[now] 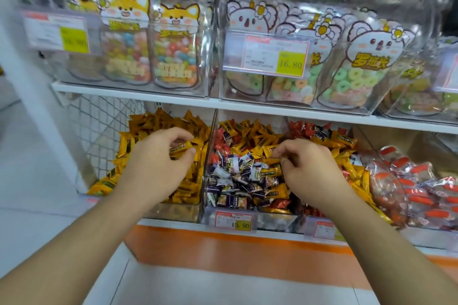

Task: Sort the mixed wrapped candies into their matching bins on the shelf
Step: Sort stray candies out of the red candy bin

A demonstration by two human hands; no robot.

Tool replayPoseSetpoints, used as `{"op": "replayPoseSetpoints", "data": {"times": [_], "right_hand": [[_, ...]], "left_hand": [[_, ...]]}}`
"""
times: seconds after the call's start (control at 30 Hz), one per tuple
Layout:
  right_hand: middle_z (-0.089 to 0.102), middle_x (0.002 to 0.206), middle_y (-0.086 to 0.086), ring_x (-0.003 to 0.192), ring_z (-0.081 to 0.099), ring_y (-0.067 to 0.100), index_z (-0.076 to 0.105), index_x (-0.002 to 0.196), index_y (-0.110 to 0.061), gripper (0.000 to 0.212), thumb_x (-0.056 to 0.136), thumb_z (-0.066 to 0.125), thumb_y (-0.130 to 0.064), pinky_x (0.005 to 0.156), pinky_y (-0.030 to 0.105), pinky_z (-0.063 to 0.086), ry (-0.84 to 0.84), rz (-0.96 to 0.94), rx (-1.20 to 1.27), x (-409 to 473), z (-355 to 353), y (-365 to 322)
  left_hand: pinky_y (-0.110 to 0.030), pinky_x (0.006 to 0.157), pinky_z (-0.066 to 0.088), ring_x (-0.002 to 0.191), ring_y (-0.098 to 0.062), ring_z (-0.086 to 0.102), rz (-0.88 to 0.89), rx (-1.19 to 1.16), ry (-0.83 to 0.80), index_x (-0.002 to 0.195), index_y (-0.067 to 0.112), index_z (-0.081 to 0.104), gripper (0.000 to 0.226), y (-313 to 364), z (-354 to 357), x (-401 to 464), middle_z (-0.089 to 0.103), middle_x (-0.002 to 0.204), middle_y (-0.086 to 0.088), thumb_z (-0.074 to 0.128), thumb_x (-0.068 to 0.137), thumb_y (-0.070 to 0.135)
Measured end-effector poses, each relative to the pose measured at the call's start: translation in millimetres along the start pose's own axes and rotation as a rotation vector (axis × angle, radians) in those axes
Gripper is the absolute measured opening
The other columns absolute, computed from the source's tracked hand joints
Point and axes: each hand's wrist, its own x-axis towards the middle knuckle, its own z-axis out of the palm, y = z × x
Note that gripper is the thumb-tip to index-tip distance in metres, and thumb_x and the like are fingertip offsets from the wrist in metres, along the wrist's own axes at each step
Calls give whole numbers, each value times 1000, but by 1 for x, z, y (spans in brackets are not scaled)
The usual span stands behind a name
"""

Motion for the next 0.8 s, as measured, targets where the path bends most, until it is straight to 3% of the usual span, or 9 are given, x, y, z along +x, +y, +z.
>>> {"op": "replayPoseSetpoints", "data": {"times": [0.1,0.2,0.27,0.33,0.47,0.57,0.67,0.73,0.8], "right_hand": [[62,100,-11,64,56,4,71,99,-27,22,97,61,-8,56,8,39,-15,20,-47,-1,-6,6],[64,106,-12,104,53,13,74,93,-27,18,93,66,-10,92,29,44,-55,-8,-174,-3,-10,18],[64,113,-15,120,48,19,76,89,-30,13,88,73,-17,108,41,36,-80,-43,-263,-4,-12,26],[58,129,-19,133,36,20,78,94,-35,6,89,75,-33,115,43,21,-150,-58,-337,-6,-13,30],[44,148,-23,143,20,21,78,98,-40,20,87,71,-55,117,45,8,-229,-96,-463,-6,-2,36],[50,141,-25,141,25,22,76,79,-39,6,84,78,-40,114,40,10,-186,-118,-417,-5,5,39],[53,132,-31,136,27,12,73,71,-35,18,86,78,-26,109,33,9,-129,-73,-256,-4,-3,40],[58,122,-30,127,36,6,70,73,-34,21,88,75,-20,109,33,19,-82,-60,-156,-5,-16,36],[66,103,-24,107,52,0,67,77,-32,20,92,72,-19,96,30,38,-28,-64,-56,-7,-28,27]], "left_hand": [[-8,83,40,102,11,56,70,-65,-47,110,39,70,16,11,8,-4,65,108,28,69,96,33],[-4,83,37,102,7,57,148,-56,-119,111,38,71,16,27,25,-6,64,111,25,69,96,32],[-2,84,37,104,7,55,187,-54,-176,112,38,70,16,36,38,-7,62,114,26,68,97,34],[-13,95,43,111,4,55,238,-59,-203,114,36,71,17,42,51,-7,62,116,25,68,97,34],[-25,101,43,113,1,51,280,-38,-247,110,37,71,14,50,66,-6,62,114,25,66,97,33],[-30,101,44,110,2,51,285,-41,-262,106,37,72,12,51,71,-5,61,110,26,66,97,33],[-26,98,45,108,4,52,275,-67,-244,104,37,73,11,51,69,-5,60,108,28,67,97,32],[-25,96,48,108,4,54,278,-86,-225,108,37,72,13,52,67,-5,59,108,29,68,97,32],[-22,97,48,112,5,54,282,-115,-210,118,38,69,22,53,63,-6,59,114,29,68,96,35]]}}
